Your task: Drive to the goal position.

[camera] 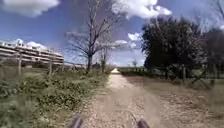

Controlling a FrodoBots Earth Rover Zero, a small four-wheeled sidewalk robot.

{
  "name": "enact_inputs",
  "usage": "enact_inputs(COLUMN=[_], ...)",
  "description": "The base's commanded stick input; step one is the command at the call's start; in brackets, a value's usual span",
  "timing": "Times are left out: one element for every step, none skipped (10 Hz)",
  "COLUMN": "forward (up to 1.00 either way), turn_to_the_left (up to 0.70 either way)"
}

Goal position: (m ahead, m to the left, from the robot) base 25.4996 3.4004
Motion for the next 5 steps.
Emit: enact_inputs(forward=[1.00,1.00,1.00,1.00,1.00], turn_to_the_left=[-0.23,-0.15,-0.06,-0.03,-0.17])
